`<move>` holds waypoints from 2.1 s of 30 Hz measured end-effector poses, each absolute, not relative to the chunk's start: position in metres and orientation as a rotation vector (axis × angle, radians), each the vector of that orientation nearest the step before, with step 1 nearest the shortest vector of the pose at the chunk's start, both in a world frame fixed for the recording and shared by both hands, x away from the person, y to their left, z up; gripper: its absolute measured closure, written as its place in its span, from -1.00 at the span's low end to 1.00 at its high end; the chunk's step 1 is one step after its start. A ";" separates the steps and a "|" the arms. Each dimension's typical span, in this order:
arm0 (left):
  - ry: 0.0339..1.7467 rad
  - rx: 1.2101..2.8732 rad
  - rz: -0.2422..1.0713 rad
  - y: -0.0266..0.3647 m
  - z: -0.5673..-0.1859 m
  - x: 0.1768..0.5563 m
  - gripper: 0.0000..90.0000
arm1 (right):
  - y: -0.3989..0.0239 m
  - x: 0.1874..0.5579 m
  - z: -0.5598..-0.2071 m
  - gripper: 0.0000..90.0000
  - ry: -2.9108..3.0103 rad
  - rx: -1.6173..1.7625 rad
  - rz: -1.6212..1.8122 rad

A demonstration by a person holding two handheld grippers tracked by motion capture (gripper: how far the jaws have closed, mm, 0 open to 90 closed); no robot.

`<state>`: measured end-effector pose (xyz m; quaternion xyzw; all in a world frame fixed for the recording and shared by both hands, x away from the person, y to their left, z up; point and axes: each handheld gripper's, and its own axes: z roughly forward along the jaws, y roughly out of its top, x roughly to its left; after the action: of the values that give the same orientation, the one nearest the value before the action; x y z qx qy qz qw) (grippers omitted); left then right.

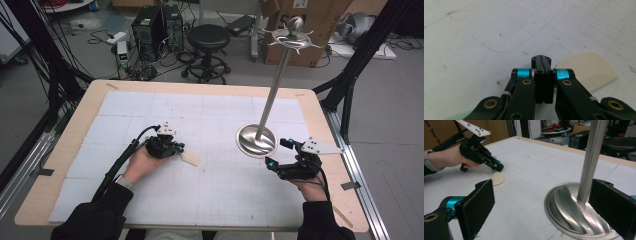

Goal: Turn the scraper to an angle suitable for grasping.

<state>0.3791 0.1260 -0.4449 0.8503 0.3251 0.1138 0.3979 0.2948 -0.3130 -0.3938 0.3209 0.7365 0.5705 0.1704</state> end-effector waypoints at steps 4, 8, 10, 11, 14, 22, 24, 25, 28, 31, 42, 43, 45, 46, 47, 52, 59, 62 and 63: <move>0.770 2.205 0.269 0.125 -0.442 0.366 1.00 | -0.314 0.295 -0.394 -0.88 2.094 0.910 1.622; 0.790 2.167 0.245 0.129 -0.445 0.351 1.00 | -0.315 0.294 -0.393 -0.88 2.085 0.915 1.628; 0.783 2.169 0.221 0.132 -0.444 0.343 1.00 | -0.315 0.295 -0.394 -0.88 2.087 0.915 1.628; 0.778 2.173 0.220 0.133 -0.444 0.338 1.00 | -0.315 0.295 -0.394 -0.88 2.087 0.913 1.627; 0.747 2.198 0.215 0.140 -0.443 0.326 1.00 | -0.314 0.295 -0.394 -0.88 2.092 0.910 1.625; 0.687 2.219 0.152 0.167 -0.442 0.299 1.00 | -0.314 0.294 -0.394 -0.88 2.091 0.910 1.629; 0.687 2.209 0.151 0.173 -0.442 0.295 1.00 | -0.314 0.295 -0.394 -0.88 2.092 0.910 1.629; 0.695 2.206 0.203 0.175 -0.441 0.294 1.00 | -0.314 0.295 -0.394 -0.88 2.098 0.911 1.627; 0.763 2.094 0.232 0.187 -0.430 0.296 1.00 | -0.313 0.295 -0.394 -0.88 2.096 0.908 1.629; 0.854 2.100 0.286 0.203 -0.430 0.302 1.00 | -0.313 0.296 -0.395 -0.88 2.098 0.908 1.628; 1.047 2.045 0.292 0.243 -0.446 0.320 1.00 | -0.310 0.297 -0.396 -0.88 2.109 0.907 1.621; 1.043 2.045 0.300 0.241 -0.446 0.320 1.00 | -0.309 0.297 -0.396 -0.88 2.115 0.907 1.619; 1.038 2.045 0.305 0.234 -0.446 0.323 1.00 | -0.306 0.298 -0.396 -0.88 2.124 0.898 1.610; 1.041 2.053 0.305 0.231 -0.445 0.325 1.00 | -0.306 0.298 -0.396 -0.88 2.124 0.898 1.610; 1.043 2.066 0.303 0.226 -0.444 0.327 1.00 | -0.305 0.298 -0.396 -0.88 2.131 0.897 1.603; 1.021 2.102 0.292 0.200 -0.442 0.335 1.00 | -0.303 0.299 -0.393 -0.88 2.126 0.884 1.600; 0.969 2.131 0.251 0.162 -0.441 0.346 1.00 | -0.305 0.300 -0.394 -0.88 2.127 0.894 1.604; 0.918 2.149 0.242 0.144 -0.442 0.346 1.00 | -0.306 0.300 -0.394 -0.88 2.123 0.889 1.605; 0.905 2.159 0.242 0.138 -0.441 0.346 1.00 | -0.306 0.300 -0.394 -0.88 2.123 0.889 1.606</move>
<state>0.3456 0.1379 -0.4413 0.8471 0.3550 0.0950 0.3840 0.3003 -0.3056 -0.3940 0.3124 0.7458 0.5643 0.1666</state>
